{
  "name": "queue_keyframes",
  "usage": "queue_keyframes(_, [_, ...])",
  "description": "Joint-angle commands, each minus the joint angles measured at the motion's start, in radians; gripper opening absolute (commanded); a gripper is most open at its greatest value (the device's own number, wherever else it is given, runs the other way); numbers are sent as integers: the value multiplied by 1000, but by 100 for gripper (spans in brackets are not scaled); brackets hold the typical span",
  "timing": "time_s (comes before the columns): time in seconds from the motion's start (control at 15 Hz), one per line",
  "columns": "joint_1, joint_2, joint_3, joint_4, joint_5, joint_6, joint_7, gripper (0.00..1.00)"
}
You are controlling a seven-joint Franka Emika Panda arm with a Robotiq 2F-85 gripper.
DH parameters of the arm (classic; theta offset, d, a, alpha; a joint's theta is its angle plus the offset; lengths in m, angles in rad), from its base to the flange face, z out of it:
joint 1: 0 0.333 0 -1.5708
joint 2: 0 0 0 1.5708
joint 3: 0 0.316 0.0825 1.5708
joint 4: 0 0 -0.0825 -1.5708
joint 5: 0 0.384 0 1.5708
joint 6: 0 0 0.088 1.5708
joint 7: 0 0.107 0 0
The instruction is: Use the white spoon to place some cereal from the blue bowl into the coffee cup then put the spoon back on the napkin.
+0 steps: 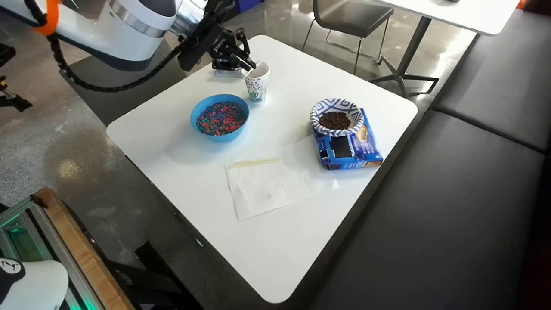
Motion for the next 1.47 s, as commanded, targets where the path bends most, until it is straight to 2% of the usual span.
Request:
queue_keyframes(0.0, [-41, 1, 45, 40, -178, -82, 120, 4])
queue_keyframes(0.07, [40, 43, -43, 43, -160, -56, 115, 4])
queue_keyframes(0.4, [123, 71, -123, 53, -316, -53, 223, 4])
queue_keyframes(1.0, [233, 117, -220, 17, -490, -53, 397, 4])
queue_keyframes(1.4, [332, 180, -324, 26, -691, -80, 644, 4])
